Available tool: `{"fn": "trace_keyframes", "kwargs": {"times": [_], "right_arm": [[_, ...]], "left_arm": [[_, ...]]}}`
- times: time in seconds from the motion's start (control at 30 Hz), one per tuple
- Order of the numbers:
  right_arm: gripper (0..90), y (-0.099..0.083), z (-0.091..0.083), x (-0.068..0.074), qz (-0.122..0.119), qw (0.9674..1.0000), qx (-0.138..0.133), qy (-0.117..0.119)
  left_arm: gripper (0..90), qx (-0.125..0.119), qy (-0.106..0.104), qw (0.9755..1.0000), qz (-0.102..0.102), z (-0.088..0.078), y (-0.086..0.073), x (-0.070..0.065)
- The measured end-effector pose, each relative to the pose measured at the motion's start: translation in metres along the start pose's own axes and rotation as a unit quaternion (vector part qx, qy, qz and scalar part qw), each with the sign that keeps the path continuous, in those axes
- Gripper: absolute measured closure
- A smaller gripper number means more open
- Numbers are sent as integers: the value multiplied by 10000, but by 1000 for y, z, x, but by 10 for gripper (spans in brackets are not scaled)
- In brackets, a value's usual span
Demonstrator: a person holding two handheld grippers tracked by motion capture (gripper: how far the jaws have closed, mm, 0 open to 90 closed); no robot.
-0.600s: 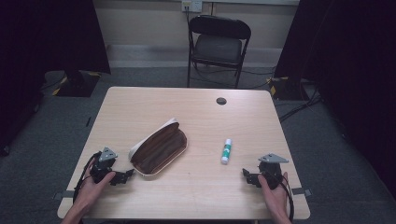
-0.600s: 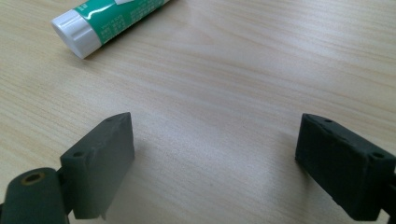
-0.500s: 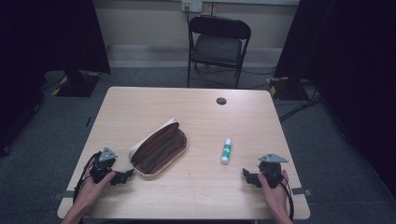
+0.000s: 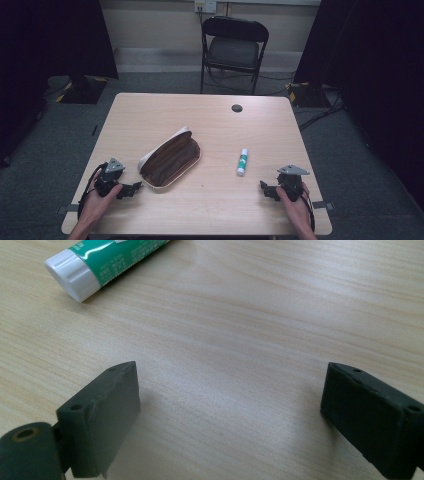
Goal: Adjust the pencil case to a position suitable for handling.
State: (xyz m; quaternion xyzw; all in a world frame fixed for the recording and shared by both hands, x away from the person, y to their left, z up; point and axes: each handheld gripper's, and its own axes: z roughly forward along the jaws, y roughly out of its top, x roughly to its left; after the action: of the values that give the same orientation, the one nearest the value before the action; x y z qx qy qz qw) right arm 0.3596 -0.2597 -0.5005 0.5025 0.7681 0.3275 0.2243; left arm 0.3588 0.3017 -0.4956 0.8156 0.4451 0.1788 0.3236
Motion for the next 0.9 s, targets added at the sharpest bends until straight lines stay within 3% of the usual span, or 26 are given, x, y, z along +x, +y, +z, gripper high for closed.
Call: {"fn": "trace_keyframes", "kwargs": {"times": [0.07,0.2,0.3,0.6,0.9], "right_arm": [[80,0,0,0,0,10000,0,-1],[69,0,0,0,12,10000,5,-26],[60,0,1,0,27,10000,22,-19],[56,1,1,0,23,10000,36,-22],[55,1,1,0,22,10000,33,-19]], "left_arm": [[193,-41,37,10000,-54,-3,-1,0],[165,-263,-149,9995,-101,-11,0,2],[182,-521,-125,9985,-67,-19,3,0],[249,-1086,-269,9937,-7,-34,20,-14],[349,-1182,-315,9925,26,-31,41,-22]]}}
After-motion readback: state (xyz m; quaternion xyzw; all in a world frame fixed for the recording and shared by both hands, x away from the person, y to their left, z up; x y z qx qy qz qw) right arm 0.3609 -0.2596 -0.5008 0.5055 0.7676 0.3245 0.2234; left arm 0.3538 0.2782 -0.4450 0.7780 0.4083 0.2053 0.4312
